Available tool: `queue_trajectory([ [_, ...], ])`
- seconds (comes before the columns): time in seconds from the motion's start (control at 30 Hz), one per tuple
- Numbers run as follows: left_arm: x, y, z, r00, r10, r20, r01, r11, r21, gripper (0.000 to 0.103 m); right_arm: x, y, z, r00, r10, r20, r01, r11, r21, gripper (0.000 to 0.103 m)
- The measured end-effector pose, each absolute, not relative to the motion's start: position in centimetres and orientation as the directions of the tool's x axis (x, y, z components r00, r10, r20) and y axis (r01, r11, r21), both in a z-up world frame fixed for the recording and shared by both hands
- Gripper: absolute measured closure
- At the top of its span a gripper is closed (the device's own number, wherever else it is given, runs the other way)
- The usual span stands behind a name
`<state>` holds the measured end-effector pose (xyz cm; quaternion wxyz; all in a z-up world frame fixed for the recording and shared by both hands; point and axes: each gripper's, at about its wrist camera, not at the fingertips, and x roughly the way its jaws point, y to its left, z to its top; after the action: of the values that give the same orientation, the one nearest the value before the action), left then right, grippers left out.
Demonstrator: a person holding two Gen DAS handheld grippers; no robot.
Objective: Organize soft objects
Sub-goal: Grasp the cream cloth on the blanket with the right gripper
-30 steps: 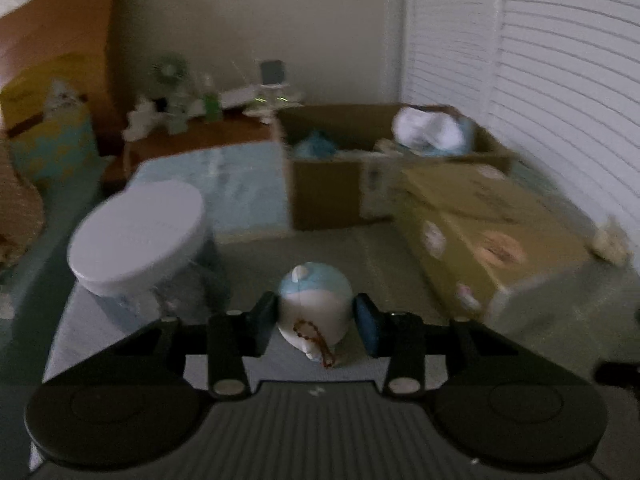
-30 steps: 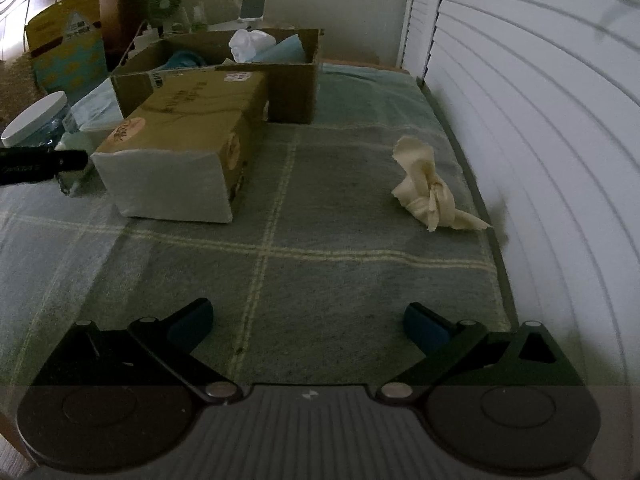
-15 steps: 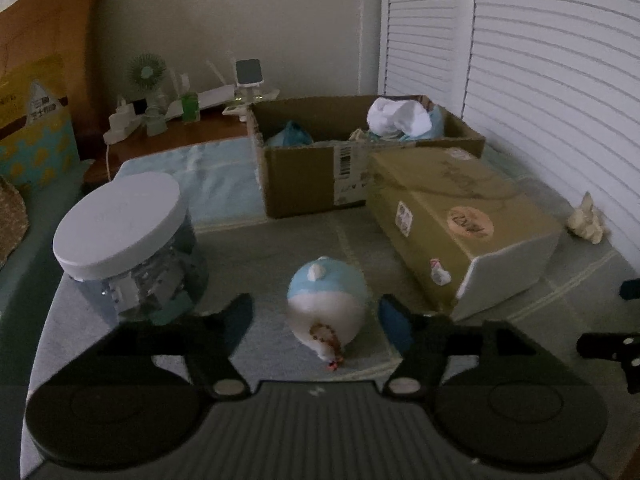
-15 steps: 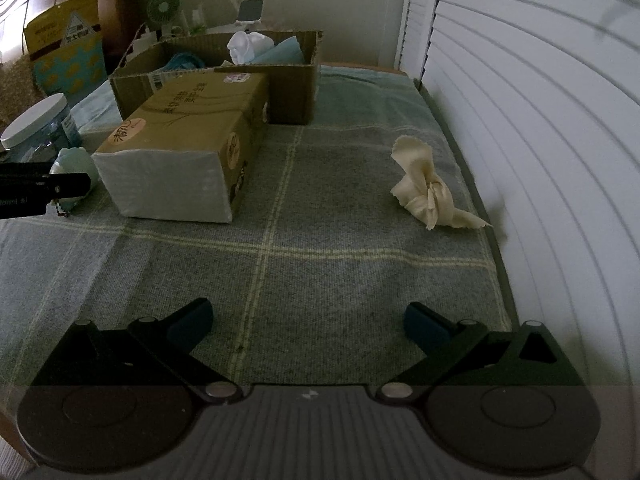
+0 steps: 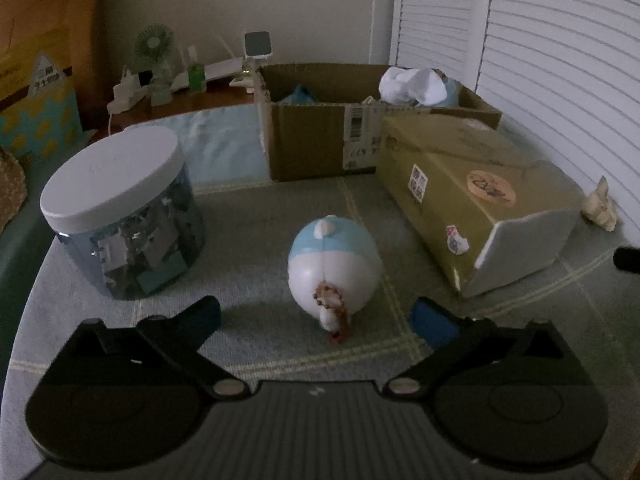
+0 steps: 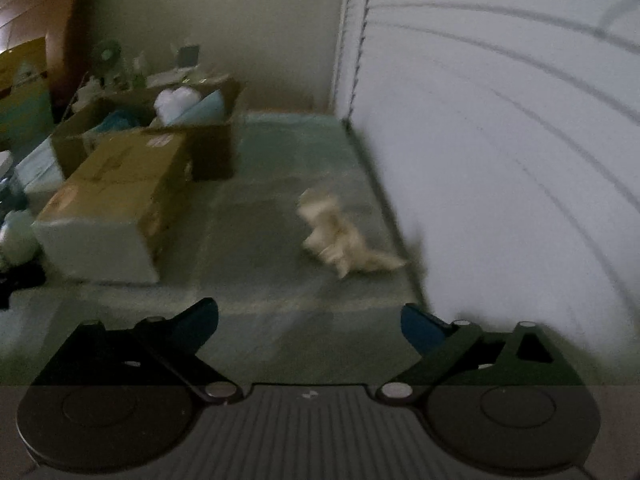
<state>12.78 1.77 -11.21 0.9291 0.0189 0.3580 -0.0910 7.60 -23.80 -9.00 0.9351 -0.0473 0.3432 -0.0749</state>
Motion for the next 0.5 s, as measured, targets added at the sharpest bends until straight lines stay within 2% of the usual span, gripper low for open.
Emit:
queue_trajectory([
  [0.13, 12.7, 1.7, -11.2, 0.728, -0.15, -0.668, 0.175, 0.984, -0.03, 0.001, 8.7, -24.4, -8.8, 0.765, -0.223, -0.604, 0.137, 0.973, -0.186, 0.019],
  [0.3, 12.8, 1.7, -11.1, 0.724, -0.145, -0.675, 0.168, 0.985, -0.031, 0.001, 10.6, -24.9, -9.2, 0.764, -0.222, -0.606, 0.131, 0.973, -0.191, 0.025],
  [0.33, 12.8, 1.7, -11.1, 0.722, -0.145, -0.676, 0.17, 0.985, -0.031, 0.001, 11.0, -25.0, -9.4, 0.76, -0.225, -0.609, 0.131, 0.972, -0.195, 0.028],
  [0.5, 12.8, 1.7, -11.1, 0.719, -0.147, -0.679, 0.172, 0.985, -0.031, 0.001, 12.4, -25.2, -9.9, 0.755, -0.209, -0.622, 0.115, 0.975, -0.189, 0.033],
])
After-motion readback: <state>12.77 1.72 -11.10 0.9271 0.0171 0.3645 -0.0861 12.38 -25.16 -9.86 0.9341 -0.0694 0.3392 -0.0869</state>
